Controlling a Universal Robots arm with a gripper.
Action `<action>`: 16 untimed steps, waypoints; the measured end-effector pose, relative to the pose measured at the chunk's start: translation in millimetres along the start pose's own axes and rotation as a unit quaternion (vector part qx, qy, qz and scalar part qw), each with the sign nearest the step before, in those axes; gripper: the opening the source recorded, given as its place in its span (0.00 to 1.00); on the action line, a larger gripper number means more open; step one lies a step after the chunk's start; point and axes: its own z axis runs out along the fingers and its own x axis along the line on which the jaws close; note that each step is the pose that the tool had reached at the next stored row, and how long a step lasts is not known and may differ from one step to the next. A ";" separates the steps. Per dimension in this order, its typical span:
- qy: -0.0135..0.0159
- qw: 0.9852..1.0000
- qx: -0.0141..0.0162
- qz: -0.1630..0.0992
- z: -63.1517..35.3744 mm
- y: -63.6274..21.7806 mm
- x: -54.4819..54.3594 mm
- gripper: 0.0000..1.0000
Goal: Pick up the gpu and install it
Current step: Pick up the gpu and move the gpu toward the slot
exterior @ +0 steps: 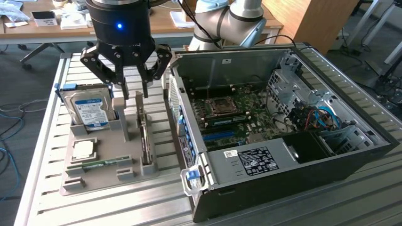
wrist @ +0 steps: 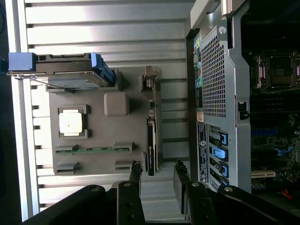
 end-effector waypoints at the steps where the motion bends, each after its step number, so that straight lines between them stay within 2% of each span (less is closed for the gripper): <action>1: 0.000 1.000 0.000 0.000 0.0 0.0 0.0 0.42; 16: 0.000 1.000 0.000 0.000 6.7 -0.3 0.2 0.42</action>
